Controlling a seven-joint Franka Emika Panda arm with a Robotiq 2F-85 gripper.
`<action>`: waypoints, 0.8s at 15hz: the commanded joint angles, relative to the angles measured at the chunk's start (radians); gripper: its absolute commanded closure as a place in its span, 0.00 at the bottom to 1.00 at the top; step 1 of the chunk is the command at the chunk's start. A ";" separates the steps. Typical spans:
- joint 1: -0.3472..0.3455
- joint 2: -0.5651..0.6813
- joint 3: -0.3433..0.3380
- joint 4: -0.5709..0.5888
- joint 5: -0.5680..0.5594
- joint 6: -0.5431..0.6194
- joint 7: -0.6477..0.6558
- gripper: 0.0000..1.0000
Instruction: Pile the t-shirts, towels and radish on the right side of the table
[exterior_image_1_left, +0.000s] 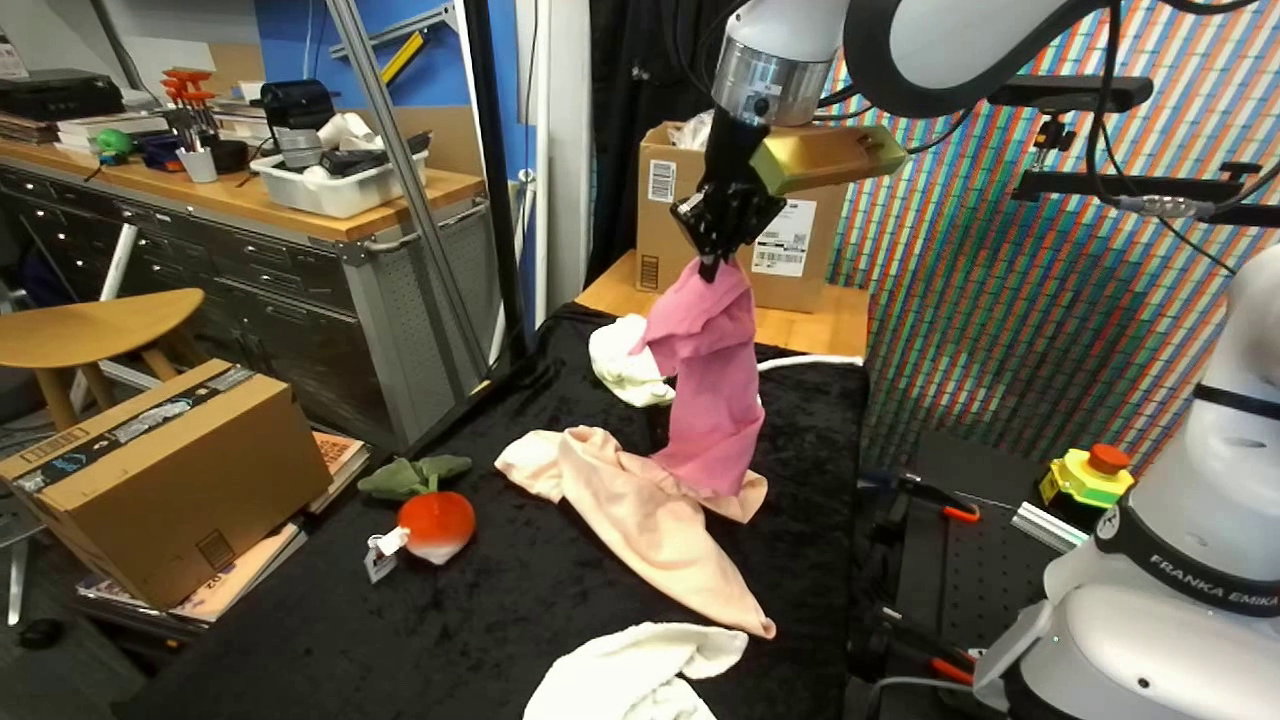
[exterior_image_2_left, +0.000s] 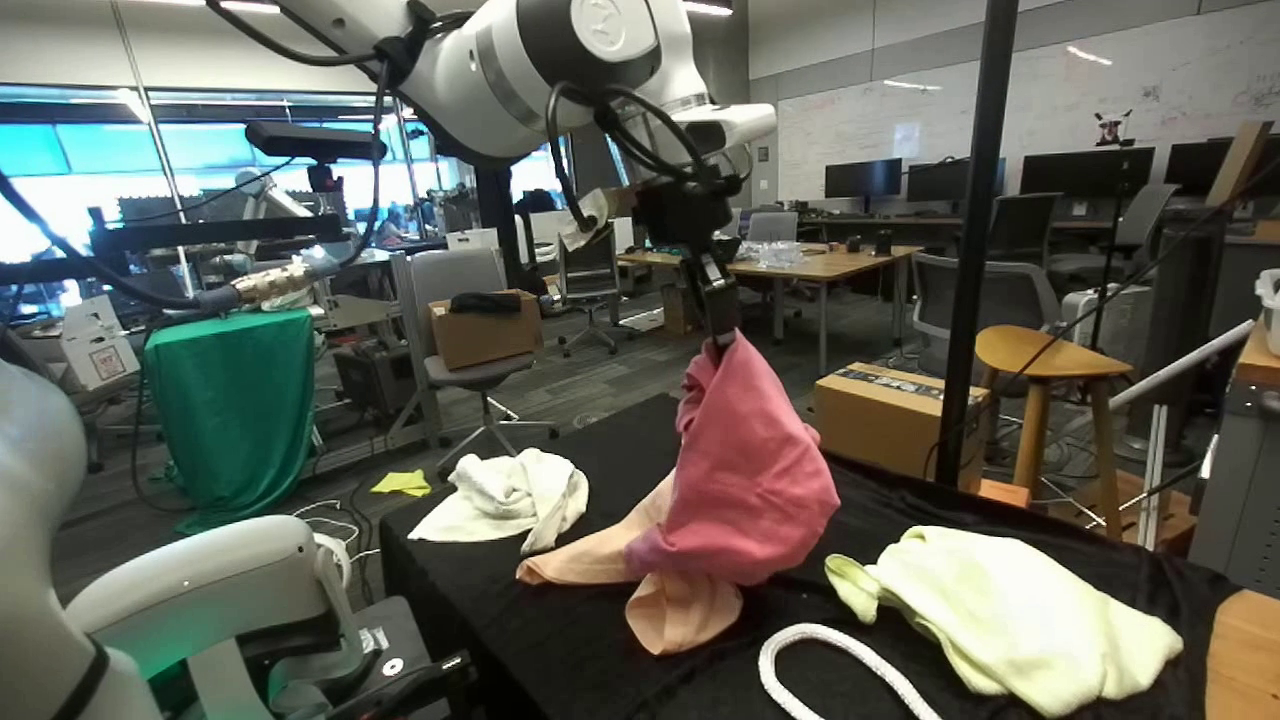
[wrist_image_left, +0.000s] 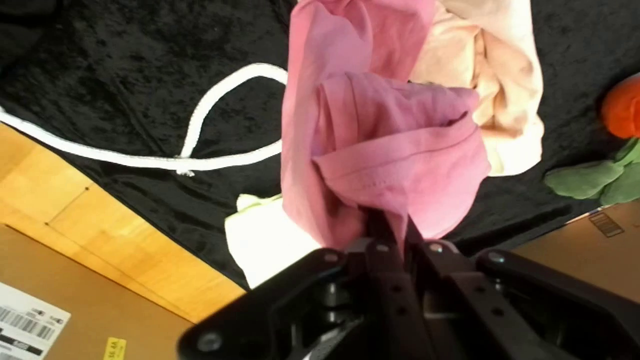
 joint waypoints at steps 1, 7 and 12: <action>-0.087 -0.034 -0.003 -0.025 0.021 0.005 0.010 0.94; -0.201 -0.033 -0.017 -0.016 -0.008 0.008 0.084 0.94; -0.240 -0.031 -0.008 -0.007 -0.037 -0.001 0.141 0.94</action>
